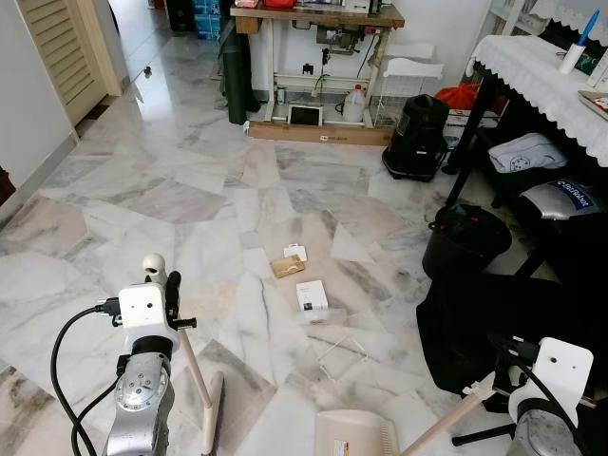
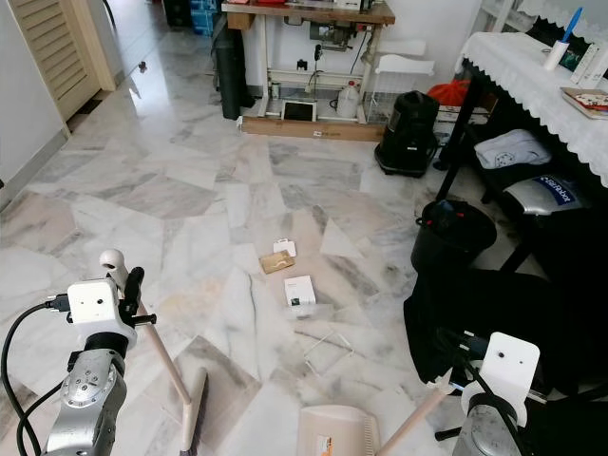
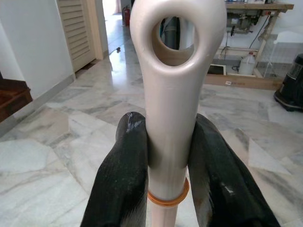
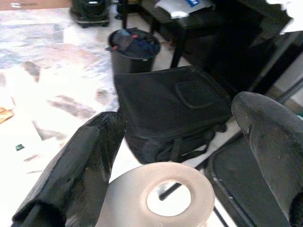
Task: Sweep floor
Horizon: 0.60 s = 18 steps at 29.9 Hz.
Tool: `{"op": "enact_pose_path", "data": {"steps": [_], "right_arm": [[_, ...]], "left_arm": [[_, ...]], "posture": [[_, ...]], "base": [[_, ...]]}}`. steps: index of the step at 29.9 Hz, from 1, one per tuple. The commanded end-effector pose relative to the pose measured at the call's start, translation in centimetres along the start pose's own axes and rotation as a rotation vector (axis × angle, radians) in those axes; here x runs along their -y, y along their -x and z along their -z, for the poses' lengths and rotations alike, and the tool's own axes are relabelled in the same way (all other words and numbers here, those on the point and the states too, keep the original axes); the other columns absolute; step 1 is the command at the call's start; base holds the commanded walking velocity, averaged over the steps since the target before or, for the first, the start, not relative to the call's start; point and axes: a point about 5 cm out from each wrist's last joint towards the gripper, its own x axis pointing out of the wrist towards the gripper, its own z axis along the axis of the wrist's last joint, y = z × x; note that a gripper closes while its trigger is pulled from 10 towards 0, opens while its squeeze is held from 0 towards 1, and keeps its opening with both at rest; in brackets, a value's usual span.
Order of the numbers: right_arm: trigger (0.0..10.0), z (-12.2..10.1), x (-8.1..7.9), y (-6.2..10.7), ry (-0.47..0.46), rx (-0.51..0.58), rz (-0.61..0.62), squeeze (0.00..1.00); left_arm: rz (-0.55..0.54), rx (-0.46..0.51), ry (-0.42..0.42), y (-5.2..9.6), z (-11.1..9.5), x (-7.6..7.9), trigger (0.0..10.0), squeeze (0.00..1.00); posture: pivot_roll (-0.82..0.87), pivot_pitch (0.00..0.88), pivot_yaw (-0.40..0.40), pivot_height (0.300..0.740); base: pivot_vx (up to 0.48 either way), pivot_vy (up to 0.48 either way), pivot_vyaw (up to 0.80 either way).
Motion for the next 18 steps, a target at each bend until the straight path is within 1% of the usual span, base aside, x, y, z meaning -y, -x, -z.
{"op": "enact_pose_path", "data": {"steps": [1, 4, 7, 11, 13, 15, 16, 18], "right_arm": [[10.0, 0.3, -0.3, -0.1, 0.006, -0.019, -0.020, 0.00], [10.0, 0.6, -0.6, -0.1, 0.000, -0.025, -0.040, 0.00], [10.0, 0.5, -1.2, 0.1, -0.011, -0.019, -0.086, 0.00], [10.0, 0.4, -1.5, 0.4, -0.013, -0.009, -0.117, 0.00], [10.0, 0.3, -1.6, 0.5, -0.004, -0.004, -0.137, 0.00], [10.0, 0.4, -1.8, 0.7, 0.017, -0.003, -0.187, 0.00], [10.0, 0.4, -1.8, 0.7, 0.017, -0.003, -0.187, 0.00], [10.0, 0.9, -2.1, 1.0, 0.052, -0.015, -0.234, 0.00]], "left_arm": [[0.015, 0.027, -0.007, -0.2, -0.5, 0.2, 10.0, 0.00], [0.015, 0.026, -0.008, -0.2, -0.4, 0.2, 10.0, 0.00], [0.013, 0.028, -0.008, -0.3, -0.5, 0.2, 10.0, 0.00], [0.014, 0.028, -0.008, -0.3, -0.5, 0.2, 10.0, 0.00], [0.014, 0.027, -0.007, -0.3, -0.5, 0.2, 10.0, 0.00], [0.016, 0.025, -0.006, -0.3, -0.4, 0.2, 10.0, 0.00], [0.016, 0.025, -0.006, -0.3, -0.4, 0.2, 10.0, 0.00], [0.017, 0.023, -0.006, -0.3, -0.4, 0.2, 10.0, 0.00]], "posture": [[-0.07, 0.000, -0.043, 0.740], [-0.07, 0.000, -0.044, 0.740], [-0.07, 0.000, -0.044, 0.740], [-0.07, 0.000, -0.044, 0.740], [-0.07, 0.000, -0.044, 0.740], [-0.07, 0.000, -0.045, 0.740], [-0.07, 0.000, -0.045, 0.740], [-0.08, 0.000, -0.045, 0.740]], "base": [[0.000, 0.000, 0.00], [0.000, 0.000, 0.00], [0.000, 0.000, 0.00], [0.000, 0.000, 0.00], [0.000, 0.000, 0.00], [0.000, 0.000, 0.00], [0.000, 0.000, 0.00], [0.000, 0.000, 0.00]]}}
